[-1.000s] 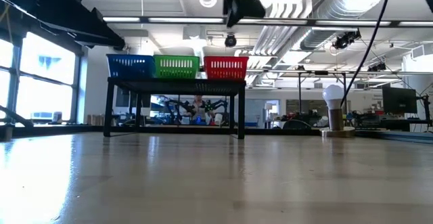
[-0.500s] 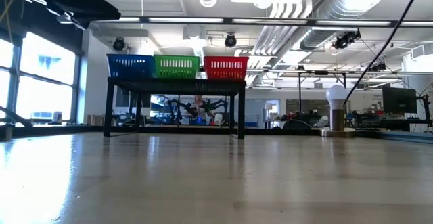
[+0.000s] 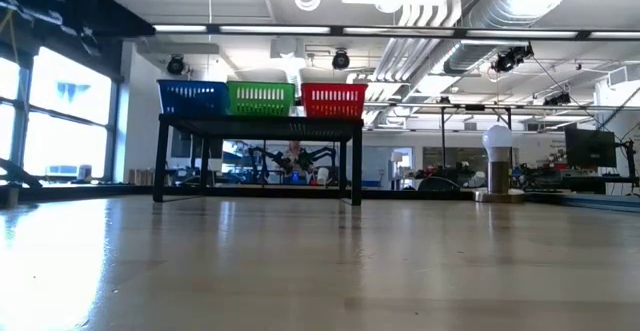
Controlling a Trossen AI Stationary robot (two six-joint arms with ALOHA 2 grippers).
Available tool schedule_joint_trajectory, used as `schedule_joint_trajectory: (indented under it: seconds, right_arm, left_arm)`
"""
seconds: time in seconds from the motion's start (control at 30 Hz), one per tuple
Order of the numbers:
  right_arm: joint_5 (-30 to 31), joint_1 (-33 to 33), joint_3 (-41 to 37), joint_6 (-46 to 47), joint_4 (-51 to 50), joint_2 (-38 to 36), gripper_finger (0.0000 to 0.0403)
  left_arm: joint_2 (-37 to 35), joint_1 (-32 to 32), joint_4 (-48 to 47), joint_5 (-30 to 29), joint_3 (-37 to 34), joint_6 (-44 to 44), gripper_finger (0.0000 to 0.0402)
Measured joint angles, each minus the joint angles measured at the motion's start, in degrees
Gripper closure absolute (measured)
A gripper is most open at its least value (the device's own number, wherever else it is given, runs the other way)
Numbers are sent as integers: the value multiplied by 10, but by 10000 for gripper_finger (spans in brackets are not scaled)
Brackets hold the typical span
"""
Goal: Pick & Place Office Desk Supplies
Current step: Return to Home Position
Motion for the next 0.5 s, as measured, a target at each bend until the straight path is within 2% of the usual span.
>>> schedule_joint_trajectory:
  seconds: [0.07, 0.13, 0.27, 0.4, 0.5]
  right_arm:
    - [-9, -6, -98, -72, 124, -73, 400]
    - [-54, -7, -194, -148, 254, -138, 400]
    - [-127, -20, -370, -304, 504, -242, 400]
    - [-198, -44, -486, -357, 622, -318, 401]
    - [-207, -71, -552, -370, 677, -357, 401]
  left_arm:
    - [-11, 18, 1, 33, -23, -16, 401]
    - [-16, 31, 19, 64, -49, -33, 401]
    - [-13, 44, 140, 112, -137, -56, 401]
    - [-11, 44, 250, 156, -214, -31, 401]
    - [-11, 44, 260, 174, -235, -35, 401]
